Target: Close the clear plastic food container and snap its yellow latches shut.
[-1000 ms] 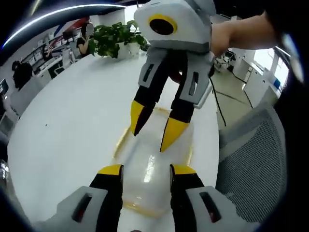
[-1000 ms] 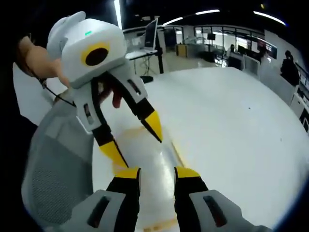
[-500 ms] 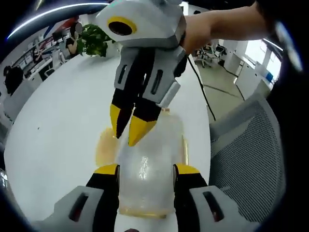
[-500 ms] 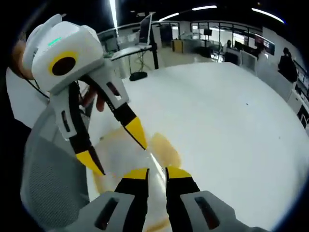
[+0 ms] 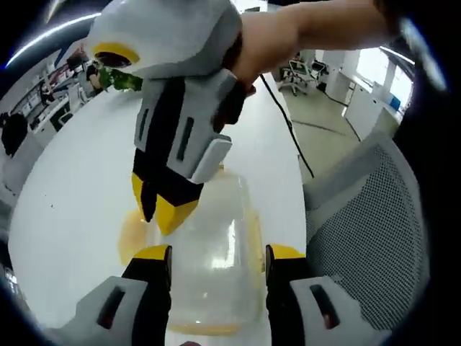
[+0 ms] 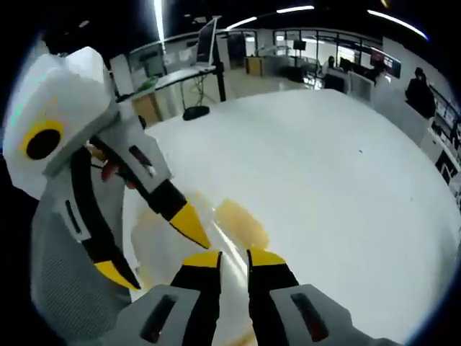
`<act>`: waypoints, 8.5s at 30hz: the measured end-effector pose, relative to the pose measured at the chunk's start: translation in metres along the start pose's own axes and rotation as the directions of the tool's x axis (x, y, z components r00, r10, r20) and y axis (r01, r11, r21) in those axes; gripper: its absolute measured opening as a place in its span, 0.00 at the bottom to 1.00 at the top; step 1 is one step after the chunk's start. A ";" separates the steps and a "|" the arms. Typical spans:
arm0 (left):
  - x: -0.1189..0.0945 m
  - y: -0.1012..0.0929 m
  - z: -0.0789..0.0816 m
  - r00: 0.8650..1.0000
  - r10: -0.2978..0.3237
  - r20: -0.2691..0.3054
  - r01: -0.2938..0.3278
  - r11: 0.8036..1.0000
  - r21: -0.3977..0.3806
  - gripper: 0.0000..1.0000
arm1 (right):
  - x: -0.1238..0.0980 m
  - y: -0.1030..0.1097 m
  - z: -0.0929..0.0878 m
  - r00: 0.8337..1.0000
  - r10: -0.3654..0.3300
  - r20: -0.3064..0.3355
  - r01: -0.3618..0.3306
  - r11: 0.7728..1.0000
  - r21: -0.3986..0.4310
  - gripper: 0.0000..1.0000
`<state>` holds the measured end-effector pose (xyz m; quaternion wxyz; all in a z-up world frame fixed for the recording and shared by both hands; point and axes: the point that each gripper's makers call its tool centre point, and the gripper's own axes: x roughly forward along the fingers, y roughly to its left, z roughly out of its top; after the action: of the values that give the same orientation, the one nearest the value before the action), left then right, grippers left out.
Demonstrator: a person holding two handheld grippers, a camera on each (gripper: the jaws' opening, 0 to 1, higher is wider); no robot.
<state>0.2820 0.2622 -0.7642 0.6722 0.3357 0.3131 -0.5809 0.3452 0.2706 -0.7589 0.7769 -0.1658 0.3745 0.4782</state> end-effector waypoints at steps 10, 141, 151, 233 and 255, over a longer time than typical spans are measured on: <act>0.009 0.000 -0.006 0.986 0.144 -0.084 -0.133 0.984 0.122 0.57 | 0.006 0.002 0.006 0.994 0.073 -0.081 -0.086 0.981 -0.173 0.24; 0.000 -0.015 0.000 0.998 0.022 0.056 -0.024 0.999 0.046 0.41 | 0.006 0.008 -0.015 0.896 0.280 -0.345 -0.335 0.935 -0.112 0.29; -0.022 0.005 0.007 0.995 -0.009 0.100 0.015 0.998 -0.062 0.58 | -0.013 0.009 -0.012 0.934 0.230 -0.275 -0.281 0.945 -0.167 0.40; 0.023 0.013 -0.047 0.957 -0.141 -0.253 0.194 0.961 0.198 0.89 | -0.009 0.024 -0.082 0.909 0.007 -0.417 -0.164 0.925 -0.342 0.83; 0.011 0.020 -0.068 0.959 -0.125 -0.253 0.173 0.968 0.180 0.89 | 0.009 0.032 -0.065 0.915 0.008 -0.402 -0.160 0.925 -0.346 0.83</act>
<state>0.3007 0.3129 -0.8107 0.5463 0.4447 0.3564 -0.6138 0.2920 0.2517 -0.8055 0.6184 -0.3857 0.4325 0.5308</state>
